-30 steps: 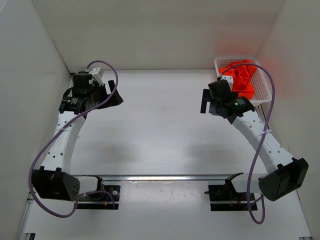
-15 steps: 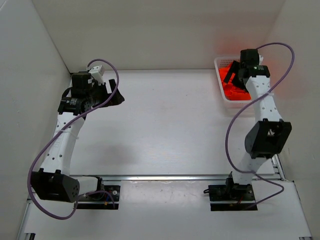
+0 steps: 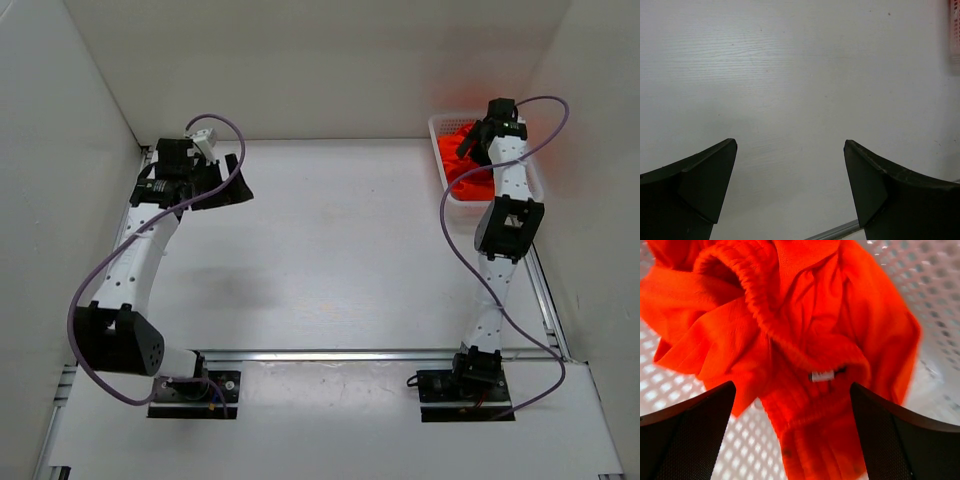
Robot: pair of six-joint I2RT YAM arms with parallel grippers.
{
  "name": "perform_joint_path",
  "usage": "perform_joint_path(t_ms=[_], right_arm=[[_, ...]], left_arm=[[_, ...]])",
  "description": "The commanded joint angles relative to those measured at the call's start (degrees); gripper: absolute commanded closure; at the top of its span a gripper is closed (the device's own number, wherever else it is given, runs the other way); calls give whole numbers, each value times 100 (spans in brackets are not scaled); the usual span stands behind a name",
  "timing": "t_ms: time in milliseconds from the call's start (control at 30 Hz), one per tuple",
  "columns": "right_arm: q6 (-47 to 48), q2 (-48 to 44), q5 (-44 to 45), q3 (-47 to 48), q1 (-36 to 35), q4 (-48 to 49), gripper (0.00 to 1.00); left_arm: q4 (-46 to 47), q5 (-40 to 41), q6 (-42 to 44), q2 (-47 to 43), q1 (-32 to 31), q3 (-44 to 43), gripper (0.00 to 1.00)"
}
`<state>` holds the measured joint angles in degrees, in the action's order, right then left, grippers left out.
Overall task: Fold and stack the shorts
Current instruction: Grab the shorts from the pile, then move the shorts to the center of the board
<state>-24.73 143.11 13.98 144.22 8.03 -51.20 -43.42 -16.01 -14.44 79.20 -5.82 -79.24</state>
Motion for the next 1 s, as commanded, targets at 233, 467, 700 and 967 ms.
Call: perform_joint_path(t_ms=[233, 467, 700, 967], right_arm=[[-427, 1017, -1432, 194, 225, 1814, 6], [-410, 589, -1259, -59, 225, 2044, 94], [-208, -1345, -1265, -588, 225, 1596, 100], [-32, -3534, -2381, -730, -143, 1534, 100]], left_arm=[[70, 212, 2, 666, -42, -504, 0], [70, 160, -121, 860, -199, -609, 0], [70, 11, -349, 527, -305, -321, 0], [70, 70, -595, -605, -305, 321, 0]])
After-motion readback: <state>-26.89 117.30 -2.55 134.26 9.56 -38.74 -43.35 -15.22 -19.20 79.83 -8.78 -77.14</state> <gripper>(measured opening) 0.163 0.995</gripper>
